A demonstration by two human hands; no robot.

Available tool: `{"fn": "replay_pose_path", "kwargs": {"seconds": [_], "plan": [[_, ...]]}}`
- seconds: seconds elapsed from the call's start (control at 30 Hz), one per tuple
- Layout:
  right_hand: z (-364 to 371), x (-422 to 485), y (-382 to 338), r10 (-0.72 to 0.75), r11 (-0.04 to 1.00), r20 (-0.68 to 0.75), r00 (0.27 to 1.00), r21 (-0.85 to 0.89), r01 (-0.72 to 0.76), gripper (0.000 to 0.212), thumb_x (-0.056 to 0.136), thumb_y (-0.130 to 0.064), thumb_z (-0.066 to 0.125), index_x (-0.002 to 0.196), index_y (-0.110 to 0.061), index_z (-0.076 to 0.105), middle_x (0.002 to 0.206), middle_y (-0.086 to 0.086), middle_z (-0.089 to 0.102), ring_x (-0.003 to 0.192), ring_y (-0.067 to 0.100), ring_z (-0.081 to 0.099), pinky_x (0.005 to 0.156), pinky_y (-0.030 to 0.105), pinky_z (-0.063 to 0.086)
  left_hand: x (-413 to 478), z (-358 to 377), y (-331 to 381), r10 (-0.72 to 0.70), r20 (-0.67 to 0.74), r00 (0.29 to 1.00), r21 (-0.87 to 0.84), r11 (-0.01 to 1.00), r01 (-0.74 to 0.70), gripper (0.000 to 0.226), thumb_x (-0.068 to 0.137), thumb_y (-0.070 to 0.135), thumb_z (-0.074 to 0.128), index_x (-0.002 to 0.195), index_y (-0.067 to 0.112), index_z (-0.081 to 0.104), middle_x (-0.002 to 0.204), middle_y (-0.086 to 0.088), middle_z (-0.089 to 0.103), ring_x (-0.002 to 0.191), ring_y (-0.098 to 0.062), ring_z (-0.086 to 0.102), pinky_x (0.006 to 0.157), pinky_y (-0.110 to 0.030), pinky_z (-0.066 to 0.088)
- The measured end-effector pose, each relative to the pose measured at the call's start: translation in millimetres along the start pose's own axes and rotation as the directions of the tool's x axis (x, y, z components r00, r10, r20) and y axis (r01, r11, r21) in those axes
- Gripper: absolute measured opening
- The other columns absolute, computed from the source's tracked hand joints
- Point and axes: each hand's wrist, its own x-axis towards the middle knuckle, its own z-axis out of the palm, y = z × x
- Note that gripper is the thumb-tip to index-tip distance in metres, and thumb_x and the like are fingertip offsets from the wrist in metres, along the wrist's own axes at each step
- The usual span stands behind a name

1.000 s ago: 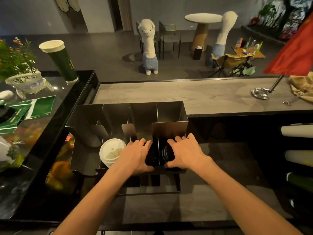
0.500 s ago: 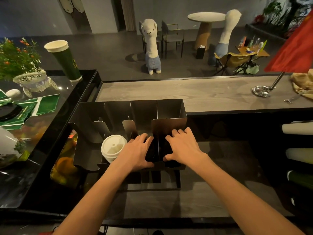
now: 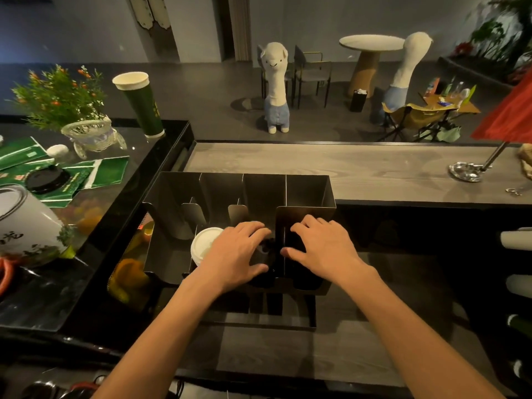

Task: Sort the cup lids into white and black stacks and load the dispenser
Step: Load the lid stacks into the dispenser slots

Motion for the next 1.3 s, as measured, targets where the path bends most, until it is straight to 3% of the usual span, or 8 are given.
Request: {"fn": "replay_pose_path", "kwargs": {"seconds": [0.13, 0.33, 0.63, 0.8, 0.9, 1.13, 1.23, 1.3], "plan": [[-4.6, 7.1, -31.4, -0.1, 0.979, -0.065, 0.993, 0.17, 0.11, 0.045, 0.097, -0.056, 0.051, 0.135, -0.03, 0.053, 0.123, -0.009, 0.056, 0.111, 0.011, 0.055, 0.085, 0.026, 0.043, -21.7, -18.0, -33.9, -0.094, -0.195, 0.976, -0.036, 0.995, 0.088, 0.067, 0.085, 0.05, 0.074, 0.144, 0.024, 0.052, 0.144, 0.004, 0.055, 0.132, -0.017, 0.053, 0.11, -0.037, 0.043], [22.3, 33.9, -68.1, -0.194, 0.981, 0.193, 0.962, 0.058, 0.186, 0.078, 0.092, -0.051, 0.062, 0.157, -0.026, 0.026, 0.162, 0.007, 0.025, 0.148, 0.028, 0.028, 0.118, 0.044, 0.028, -33.1, -5.4, -66.6, -0.191, 0.058, 0.98, -0.104, 0.975, 0.196, 0.081, 0.084, 0.056, 0.069, 0.154, 0.031, 0.038, 0.158, 0.008, 0.039, 0.144, -0.014, 0.038, 0.117, -0.035, 0.036], [32.4, 43.7, -79.1, -0.039, 0.998, 0.24, 0.97, -0.044, 0.051, 0.077, 0.092, -0.066, 0.053, 0.153, -0.027, 0.031, 0.149, 0.006, 0.044, 0.134, 0.026, 0.046, 0.099, 0.039, 0.047, -30.0, 5.7, -71.6, -0.248, -0.036, 0.968, -0.071, 0.967, 0.245, 0.079, 0.088, 0.067, 0.062, 0.152, 0.028, 0.038, 0.152, 0.005, 0.044, 0.137, -0.017, 0.042, 0.112, -0.036, 0.036], [32.1, 38.9, -74.5, -0.048, 0.999, 0.293, 0.955, 0.018, 0.045, 0.088, 0.087, -0.06, 0.063, 0.158, -0.03, 0.02, 0.16, 0.004, 0.027, 0.143, 0.027, 0.035, 0.107, 0.041, 0.042, -33.8, 11.5, -79.1, -0.201, -0.011, 0.98, -0.191, 0.962, 0.195, 0.083, 0.089, 0.063, 0.063, 0.156, 0.026, 0.033, 0.16, 0.005, 0.034, 0.148, -0.015, 0.031, 0.121, -0.039, 0.028], [33.7, 38.5, -77.5, -0.034, 0.999, 0.283, 0.959, 0.003, 0.034, 0.086, 0.088, -0.057, 0.063, 0.157, -0.031, 0.021, 0.158, 0.003, 0.031, 0.141, 0.027, 0.037, 0.104, 0.04, 0.044, -34.9, 12.3, -83.4, -0.164, -0.027, 0.986, -0.214, 0.965, 0.155, 0.08, 0.089, 0.057, 0.066, 0.155, 0.026, 0.035, 0.157, 0.006, 0.038, 0.145, -0.015, 0.034, 0.12, -0.039, 0.031], [34.4, 45.1, -85.5, 0.017, 0.998, 0.269, 0.963, -0.058, -0.002, 0.085, 0.087, -0.062, 0.063, 0.156, -0.03, 0.025, 0.153, 0.004, 0.038, 0.135, 0.025, 0.045, 0.096, 0.038, 0.049, -24.5, 12.8, -79.9, -0.19, -0.085, 0.978, -0.013, 0.982, 0.19, 0.09, 0.082, 0.082, 0.052, 0.149, 0.024, 0.041, 0.142, 0.001, 0.048, 0.127, -0.019, 0.046, 0.105, -0.036, 0.04], [34.8, 42.4, -83.6, 0.014, 1.0, 0.279, 0.96, -0.022, -0.008, 0.087, 0.087, -0.06, 0.064, 0.157, -0.031, 0.021, 0.158, 0.003, 0.033, 0.139, 0.025, 0.041, 0.1, 0.039, 0.047, -30.2, 17.8, -85.9, -0.111, -0.068, 0.992, -0.084, 0.991, 0.105, 0.086, 0.087, 0.072, 0.057, 0.155, 0.024, 0.035, 0.156, 0.0, 0.038, 0.143, -0.02, 0.037, 0.114, -0.038, 0.033], [34.2, 40.8, -83.2, 0.016, 1.0, 0.285, 0.958, 0.003, -0.017, 0.088, 0.086, -0.057, 0.065, 0.158, -0.031, 0.02, 0.159, 0.001, 0.031, 0.14, 0.024, 0.04, 0.1, 0.038, 0.047, -32.9, 21.0, -88.1, -0.098, -0.076, 0.992, -0.132, 0.987, 0.087, 0.079, 0.088, 0.066, 0.059, 0.152, 0.024, 0.038, 0.151, 0.002, 0.043, 0.137, -0.019, 0.043, 0.112, -0.037, 0.036]]}}
